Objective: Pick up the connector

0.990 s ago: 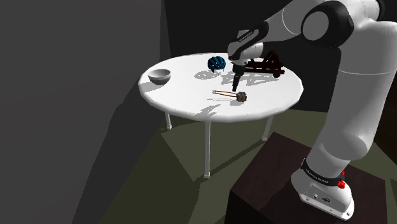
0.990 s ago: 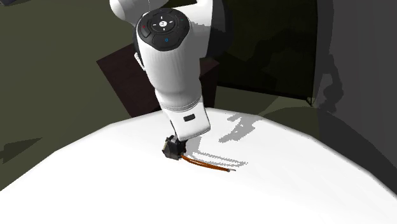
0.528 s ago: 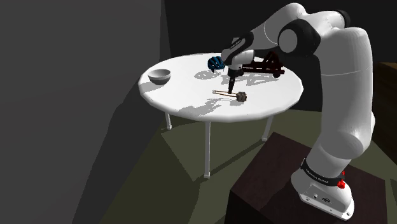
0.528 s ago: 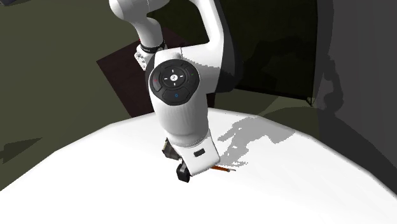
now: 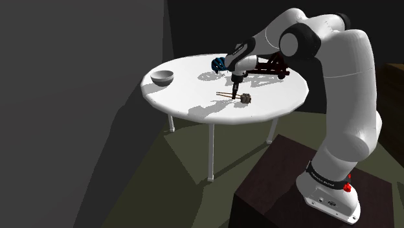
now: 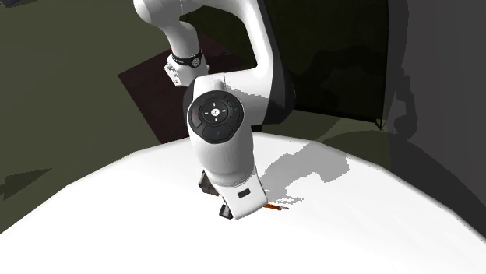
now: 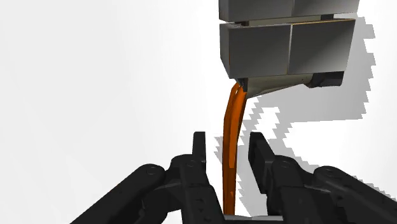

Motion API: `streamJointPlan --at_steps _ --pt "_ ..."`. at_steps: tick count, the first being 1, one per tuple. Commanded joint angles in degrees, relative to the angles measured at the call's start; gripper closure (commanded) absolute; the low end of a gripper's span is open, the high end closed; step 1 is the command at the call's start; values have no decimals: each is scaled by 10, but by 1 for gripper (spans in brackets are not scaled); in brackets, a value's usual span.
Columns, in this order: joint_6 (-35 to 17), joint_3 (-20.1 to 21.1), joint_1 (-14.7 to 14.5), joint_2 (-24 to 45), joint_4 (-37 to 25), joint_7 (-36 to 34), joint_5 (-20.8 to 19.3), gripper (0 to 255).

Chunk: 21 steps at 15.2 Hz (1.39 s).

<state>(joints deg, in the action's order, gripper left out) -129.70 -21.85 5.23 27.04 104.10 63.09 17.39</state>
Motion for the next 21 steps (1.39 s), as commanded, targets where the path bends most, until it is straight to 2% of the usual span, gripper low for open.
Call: streamJointPlan --at_steps 1,8,21 --pt "-1 0 0 1 0 0 0 255" --pt "0 0 -1 0 0 -1 0 255" --pt "77 -15 -10 -52 -31 -24 -31 255"
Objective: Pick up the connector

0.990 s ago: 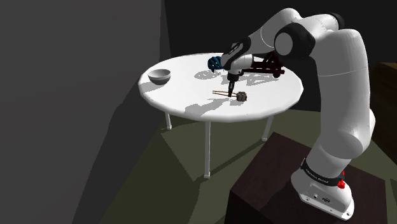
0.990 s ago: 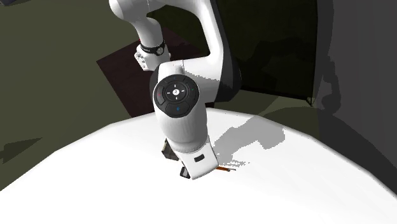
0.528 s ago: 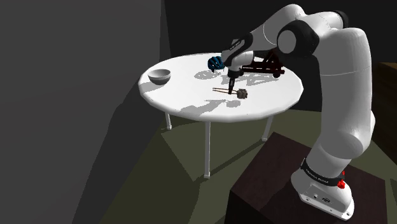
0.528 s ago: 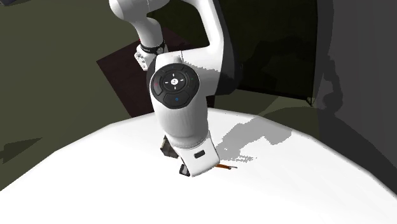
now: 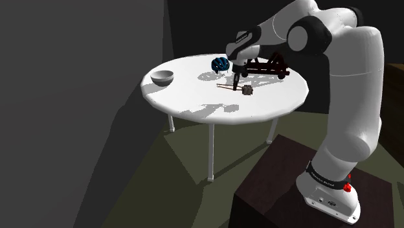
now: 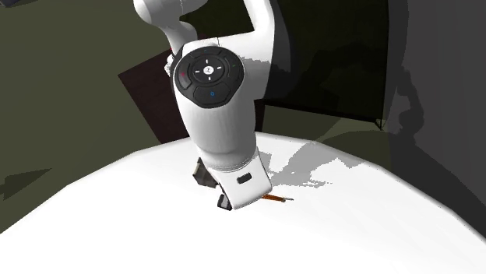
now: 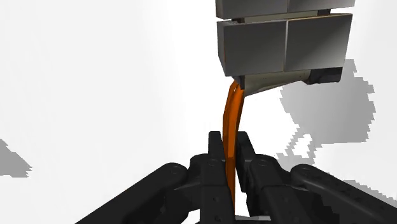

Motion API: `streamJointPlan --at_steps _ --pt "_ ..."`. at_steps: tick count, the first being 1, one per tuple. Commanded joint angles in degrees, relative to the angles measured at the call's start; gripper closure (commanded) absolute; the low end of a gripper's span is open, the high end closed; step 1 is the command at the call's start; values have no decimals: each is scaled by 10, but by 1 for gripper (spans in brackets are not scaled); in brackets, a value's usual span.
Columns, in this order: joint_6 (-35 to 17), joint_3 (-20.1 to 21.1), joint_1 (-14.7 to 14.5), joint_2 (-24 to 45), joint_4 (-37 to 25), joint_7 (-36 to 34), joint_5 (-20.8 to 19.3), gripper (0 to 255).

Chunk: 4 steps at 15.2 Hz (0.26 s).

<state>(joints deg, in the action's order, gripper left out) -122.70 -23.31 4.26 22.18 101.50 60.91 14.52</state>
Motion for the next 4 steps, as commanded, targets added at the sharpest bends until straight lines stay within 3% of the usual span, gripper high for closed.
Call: streamJointPlan --at_steps 1,4 --pt "13 -2 -1 -6 -8 -4 -4 255" --pt "21 -3 -2 -10 -12 -6 -7 255"
